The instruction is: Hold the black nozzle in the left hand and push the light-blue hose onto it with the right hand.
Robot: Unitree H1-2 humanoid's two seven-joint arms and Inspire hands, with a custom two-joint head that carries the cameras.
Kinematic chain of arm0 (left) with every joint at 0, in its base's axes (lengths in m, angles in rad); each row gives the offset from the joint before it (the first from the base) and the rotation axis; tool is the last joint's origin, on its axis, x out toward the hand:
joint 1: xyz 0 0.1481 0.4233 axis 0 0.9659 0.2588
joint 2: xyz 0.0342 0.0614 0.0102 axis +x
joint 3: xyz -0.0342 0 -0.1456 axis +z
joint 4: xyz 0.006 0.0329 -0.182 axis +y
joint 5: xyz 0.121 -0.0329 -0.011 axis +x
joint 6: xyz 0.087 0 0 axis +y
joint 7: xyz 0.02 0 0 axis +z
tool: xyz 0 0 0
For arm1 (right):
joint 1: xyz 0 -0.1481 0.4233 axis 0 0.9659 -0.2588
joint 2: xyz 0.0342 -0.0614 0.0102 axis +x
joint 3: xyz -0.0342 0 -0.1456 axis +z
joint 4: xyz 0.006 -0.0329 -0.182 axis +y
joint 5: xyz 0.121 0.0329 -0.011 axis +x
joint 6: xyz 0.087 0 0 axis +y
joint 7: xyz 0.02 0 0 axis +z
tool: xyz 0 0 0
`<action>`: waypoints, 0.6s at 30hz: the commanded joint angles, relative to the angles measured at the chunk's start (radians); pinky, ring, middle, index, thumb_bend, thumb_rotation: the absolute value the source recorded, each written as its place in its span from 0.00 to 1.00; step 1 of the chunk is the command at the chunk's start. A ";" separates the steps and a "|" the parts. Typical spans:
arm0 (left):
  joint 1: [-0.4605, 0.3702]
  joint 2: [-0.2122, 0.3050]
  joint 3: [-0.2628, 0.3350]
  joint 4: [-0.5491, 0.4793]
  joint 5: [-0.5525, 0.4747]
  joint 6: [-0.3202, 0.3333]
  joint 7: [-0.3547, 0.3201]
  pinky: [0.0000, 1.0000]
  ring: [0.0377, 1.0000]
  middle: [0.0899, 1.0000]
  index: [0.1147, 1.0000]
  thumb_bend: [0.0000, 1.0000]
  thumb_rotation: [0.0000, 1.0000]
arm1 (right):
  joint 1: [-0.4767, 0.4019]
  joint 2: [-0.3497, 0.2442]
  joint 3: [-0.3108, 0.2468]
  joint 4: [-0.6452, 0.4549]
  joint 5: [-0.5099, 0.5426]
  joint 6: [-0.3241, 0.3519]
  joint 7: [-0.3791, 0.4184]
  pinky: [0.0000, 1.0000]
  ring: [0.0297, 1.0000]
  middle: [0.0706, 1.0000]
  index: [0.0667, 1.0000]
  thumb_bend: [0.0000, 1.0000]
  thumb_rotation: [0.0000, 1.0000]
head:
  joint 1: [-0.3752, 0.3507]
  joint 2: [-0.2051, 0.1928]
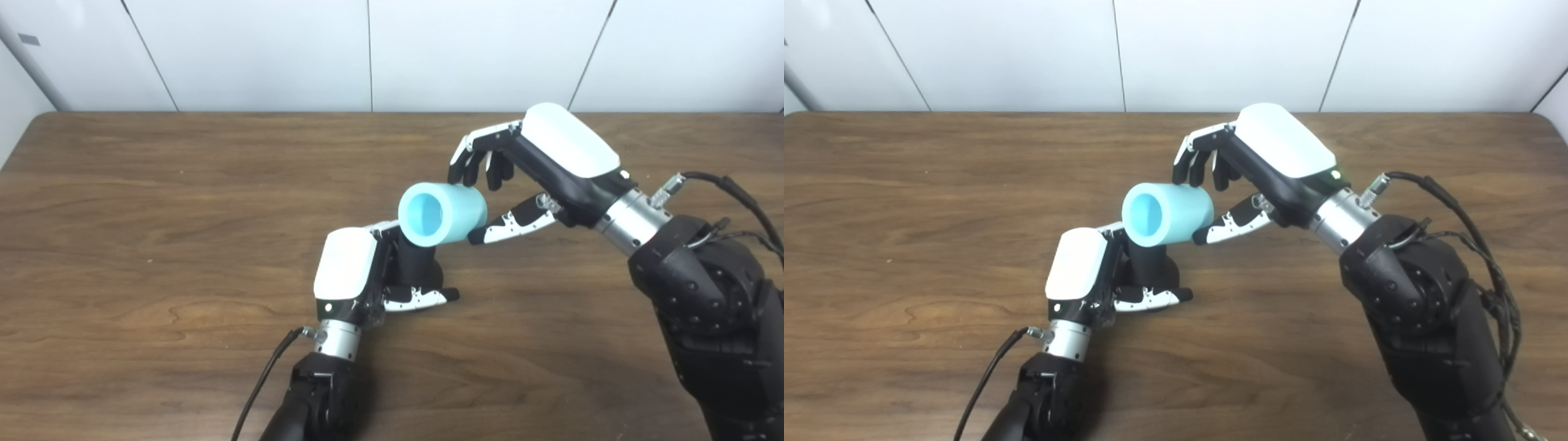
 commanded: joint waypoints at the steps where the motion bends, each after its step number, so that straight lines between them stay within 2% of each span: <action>1: 0.030 -0.007 -0.010 0.039 0.008 0.010 -0.003 0.43 0.47 0.43 0.42 0.53 0.00 | -0.023 0.000 -0.006 -0.001 0.016 -0.021 -0.025 0.34 0.35 0.47 0.48 0.51 0.00 | 0.001 0.001; 18: 0.024 -0.004 -0.009 0.037 0.013 0.011 -0.003 0.43 0.47 0.41 0.43 0.53 0.00 | -0.013 0.002 -0.001 -0.003 0.009 -0.021 -0.037 0.31 0.37 0.47 0.47 0.50 0.00 | 0.001 0.002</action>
